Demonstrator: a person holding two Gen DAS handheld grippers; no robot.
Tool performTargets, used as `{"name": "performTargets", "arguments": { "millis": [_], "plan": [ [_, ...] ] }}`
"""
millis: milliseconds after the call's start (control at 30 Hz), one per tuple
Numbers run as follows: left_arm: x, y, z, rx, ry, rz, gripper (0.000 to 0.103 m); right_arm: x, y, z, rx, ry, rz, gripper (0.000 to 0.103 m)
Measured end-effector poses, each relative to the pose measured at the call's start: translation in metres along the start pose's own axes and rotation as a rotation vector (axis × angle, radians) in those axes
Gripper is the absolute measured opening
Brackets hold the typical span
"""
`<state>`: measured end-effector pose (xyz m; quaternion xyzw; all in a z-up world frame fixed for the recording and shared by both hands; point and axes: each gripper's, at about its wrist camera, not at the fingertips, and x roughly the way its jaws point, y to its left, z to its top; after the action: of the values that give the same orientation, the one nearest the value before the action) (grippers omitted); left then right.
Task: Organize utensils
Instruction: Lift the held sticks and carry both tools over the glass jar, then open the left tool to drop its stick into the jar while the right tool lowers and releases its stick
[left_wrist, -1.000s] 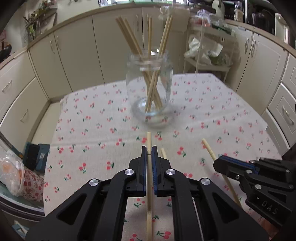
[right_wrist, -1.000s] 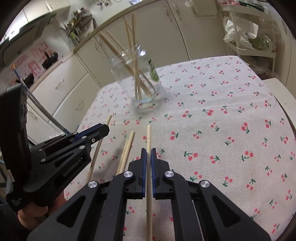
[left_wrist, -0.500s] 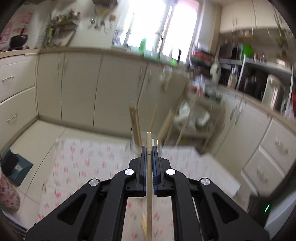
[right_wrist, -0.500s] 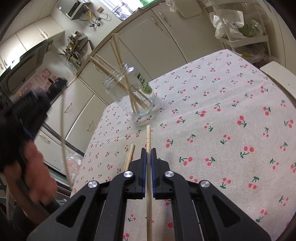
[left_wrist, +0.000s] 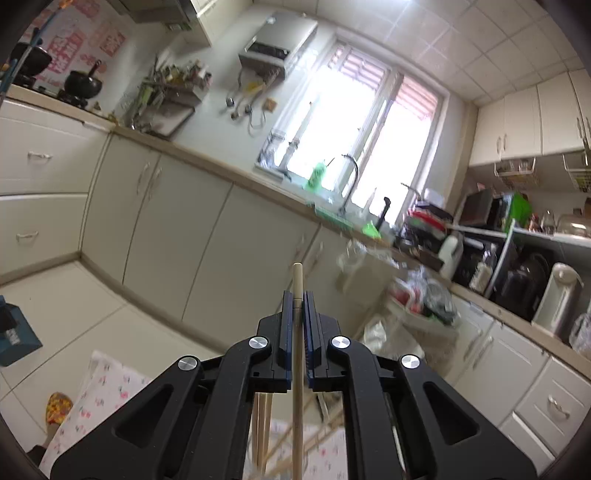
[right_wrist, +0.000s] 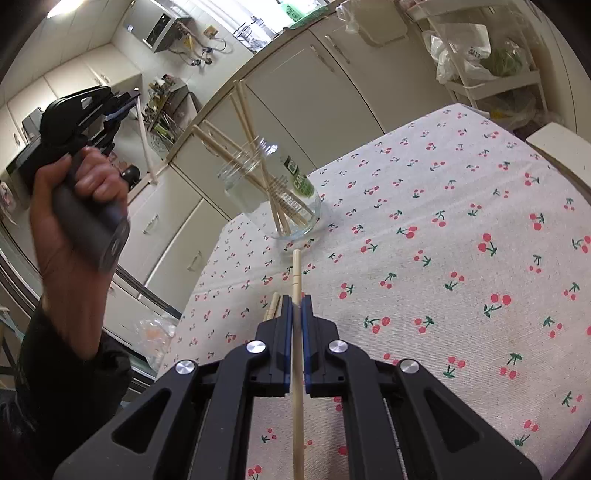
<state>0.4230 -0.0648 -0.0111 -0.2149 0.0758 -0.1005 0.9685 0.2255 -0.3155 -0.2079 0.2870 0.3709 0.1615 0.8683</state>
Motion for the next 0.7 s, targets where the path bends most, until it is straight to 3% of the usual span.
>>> {"name": "performTargets", "arguments": {
  "millis": [267, 700],
  "plan": [
    [0.030, -0.016, 0.003, 0.048, -0.118, 0.049, 0.005, -0.003, -0.003, 0.000, 0.008, -0.014, 0.030, 0.006],
    [0.058, -0.010, -0.049, 0.149, -0.117, 0.102, 0.005, -0.005, -0.003, 0.001, 0.013, -0.015, 0.055, 0.006]
  ]
}}
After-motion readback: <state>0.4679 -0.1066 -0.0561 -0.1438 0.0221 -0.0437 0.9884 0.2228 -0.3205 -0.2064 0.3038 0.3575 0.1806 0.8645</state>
